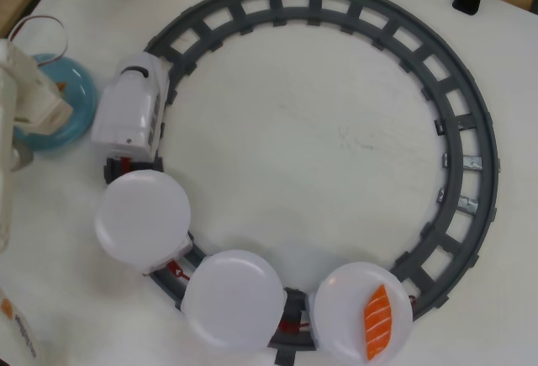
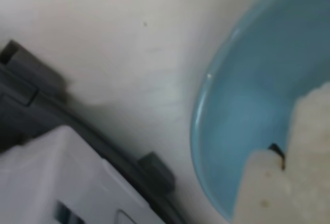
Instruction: Pick up the sushi from the Shinkansen and put it on the blue dish
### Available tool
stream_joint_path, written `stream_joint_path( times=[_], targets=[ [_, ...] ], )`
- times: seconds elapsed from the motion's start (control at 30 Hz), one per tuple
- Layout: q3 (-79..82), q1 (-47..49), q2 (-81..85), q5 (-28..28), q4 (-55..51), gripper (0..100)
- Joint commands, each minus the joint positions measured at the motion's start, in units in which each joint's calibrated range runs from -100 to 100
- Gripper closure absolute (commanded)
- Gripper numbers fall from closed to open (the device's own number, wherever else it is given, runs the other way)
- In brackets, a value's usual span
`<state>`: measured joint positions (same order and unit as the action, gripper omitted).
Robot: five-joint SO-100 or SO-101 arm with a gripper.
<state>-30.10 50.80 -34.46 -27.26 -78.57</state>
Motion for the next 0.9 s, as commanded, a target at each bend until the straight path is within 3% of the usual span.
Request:
stream_joint_path(
  times=[0.0,0.5,0.87],
  targets=[
    [-0.5,-0.8,0.5,0.3,0.4,84],
    [-2.6,-0.3,1.7,1.4,-0.5,84],
    [-29.7,0.0,6.6,6.9,-20.8,84]
  ],
)
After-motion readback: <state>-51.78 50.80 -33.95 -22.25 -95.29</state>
